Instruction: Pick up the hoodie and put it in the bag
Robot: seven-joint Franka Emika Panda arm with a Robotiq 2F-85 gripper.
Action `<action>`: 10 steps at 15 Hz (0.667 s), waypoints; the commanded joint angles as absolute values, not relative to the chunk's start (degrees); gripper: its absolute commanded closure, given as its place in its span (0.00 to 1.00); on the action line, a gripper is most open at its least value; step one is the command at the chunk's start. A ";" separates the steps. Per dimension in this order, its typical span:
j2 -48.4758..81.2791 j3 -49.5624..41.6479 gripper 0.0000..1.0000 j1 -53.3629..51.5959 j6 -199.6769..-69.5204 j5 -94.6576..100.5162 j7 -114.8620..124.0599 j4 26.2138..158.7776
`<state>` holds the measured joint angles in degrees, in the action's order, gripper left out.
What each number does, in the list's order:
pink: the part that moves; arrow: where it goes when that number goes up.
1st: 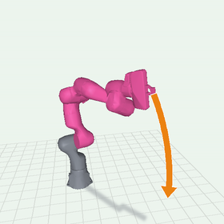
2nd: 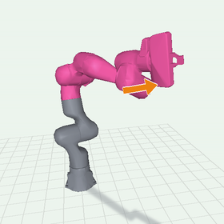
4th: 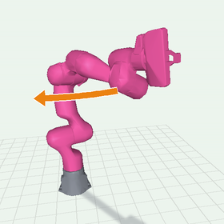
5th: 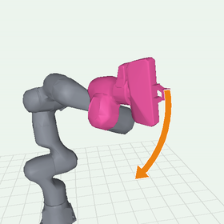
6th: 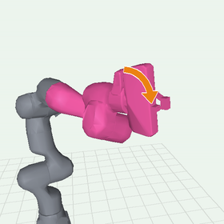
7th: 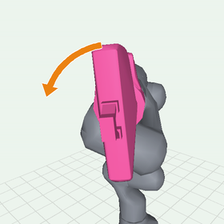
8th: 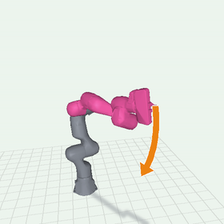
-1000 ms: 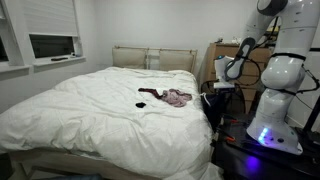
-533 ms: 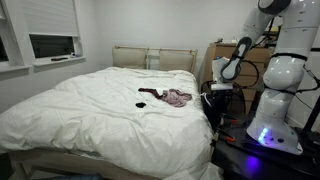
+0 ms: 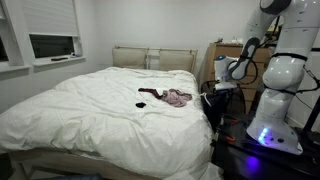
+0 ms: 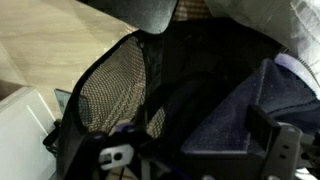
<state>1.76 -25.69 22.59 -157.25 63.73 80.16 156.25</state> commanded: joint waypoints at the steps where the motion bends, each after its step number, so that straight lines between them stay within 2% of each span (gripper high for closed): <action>1: 2.45 -27.36 0.00 23.57 -160.32 79.41 90.95 154.96; 5: 3.11 -27.52 0.00 23.07 -161.69 93.54 105.58 154.17; 10: 4.44 -26.92 0.00 22.41 -162.60 101.76 117.61 154.16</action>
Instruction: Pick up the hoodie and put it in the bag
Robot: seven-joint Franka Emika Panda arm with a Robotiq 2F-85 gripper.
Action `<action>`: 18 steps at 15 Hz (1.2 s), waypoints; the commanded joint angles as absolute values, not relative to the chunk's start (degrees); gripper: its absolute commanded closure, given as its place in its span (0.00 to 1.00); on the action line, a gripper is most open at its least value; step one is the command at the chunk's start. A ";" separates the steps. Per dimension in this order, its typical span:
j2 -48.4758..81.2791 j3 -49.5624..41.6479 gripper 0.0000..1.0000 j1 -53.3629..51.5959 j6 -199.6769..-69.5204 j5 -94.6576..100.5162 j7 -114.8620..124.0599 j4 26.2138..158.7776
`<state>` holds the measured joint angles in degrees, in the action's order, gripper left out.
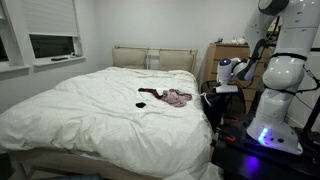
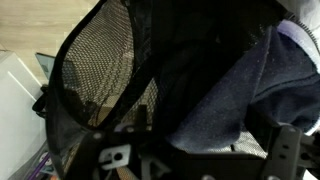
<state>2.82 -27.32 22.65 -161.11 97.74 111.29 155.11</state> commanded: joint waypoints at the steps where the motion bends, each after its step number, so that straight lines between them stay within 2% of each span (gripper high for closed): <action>1: 4.76 -26.78 0.00 22.38 -162.72 103.05 119.54 154.12; 13: 5.49 -24.24 0.00 22.00 -161.08 125.29 144.30 151.12; 18: 8.48 -22.86 0.00 21.96 -161.07 128.52 150.96 150.82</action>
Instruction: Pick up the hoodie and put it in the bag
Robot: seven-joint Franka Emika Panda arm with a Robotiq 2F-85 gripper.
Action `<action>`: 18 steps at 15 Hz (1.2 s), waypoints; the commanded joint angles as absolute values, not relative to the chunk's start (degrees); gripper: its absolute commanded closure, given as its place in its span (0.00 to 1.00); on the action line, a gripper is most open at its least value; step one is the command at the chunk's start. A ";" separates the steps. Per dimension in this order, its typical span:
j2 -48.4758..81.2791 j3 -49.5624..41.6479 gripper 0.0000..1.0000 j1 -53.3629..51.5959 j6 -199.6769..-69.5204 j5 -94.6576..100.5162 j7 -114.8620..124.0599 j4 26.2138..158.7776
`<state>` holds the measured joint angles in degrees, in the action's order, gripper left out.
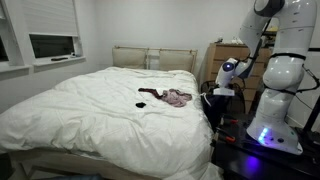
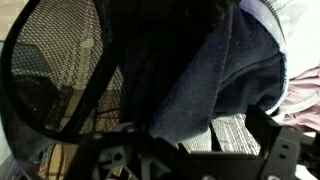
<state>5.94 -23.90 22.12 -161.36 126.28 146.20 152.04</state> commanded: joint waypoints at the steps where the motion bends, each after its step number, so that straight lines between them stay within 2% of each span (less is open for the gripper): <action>1: 9.20 -22.67 0.00 22.08 -161.17 128.50 151.48 150.65; 5: 9.40 -21.34 0.00 23.32 -161.39 125.54 148.90 150.35; 6: 9.28 -21.09 0.25 23.48 -161.46 125.34 148.90 150.13; 7: 9.13 -20.85 0.26 23.59 -161.43 125.32 148.90 149.98; 16: 9.41 -20.39 0.96 24.06 -161.87 124.67 148.90 148.94; 18: 10.23 -21.51 1.00 23.62 -163.91 122.90 148.64 148.89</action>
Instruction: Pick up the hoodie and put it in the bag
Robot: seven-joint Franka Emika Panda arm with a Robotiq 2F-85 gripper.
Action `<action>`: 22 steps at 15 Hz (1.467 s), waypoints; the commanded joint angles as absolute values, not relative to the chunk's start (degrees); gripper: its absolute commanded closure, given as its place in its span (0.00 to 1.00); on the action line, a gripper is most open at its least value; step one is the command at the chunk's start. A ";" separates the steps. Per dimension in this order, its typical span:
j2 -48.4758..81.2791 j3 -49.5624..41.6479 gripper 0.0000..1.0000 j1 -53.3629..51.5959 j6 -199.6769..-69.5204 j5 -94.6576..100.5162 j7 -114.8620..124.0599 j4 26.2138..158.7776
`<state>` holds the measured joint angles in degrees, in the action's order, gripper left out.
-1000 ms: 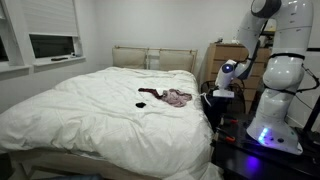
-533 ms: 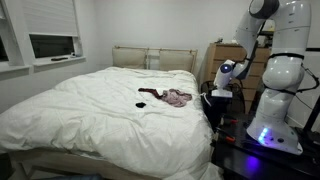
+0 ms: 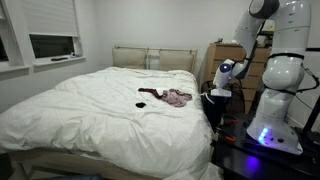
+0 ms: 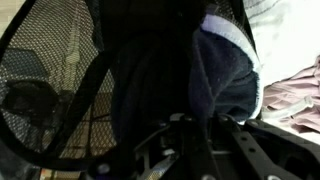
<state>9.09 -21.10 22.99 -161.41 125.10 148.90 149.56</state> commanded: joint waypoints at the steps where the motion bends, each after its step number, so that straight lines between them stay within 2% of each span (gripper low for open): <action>1: 9.84 -21.77 1.00 23.64 -165.05 121.06 147.62 149.03; 11: -2.93 -27.05 0.98 24.70 -173.29 100.01 132.57 150.23; 22: -19.48 -31.11 0.98 26.77 -166.65 71.13 112.28 148.70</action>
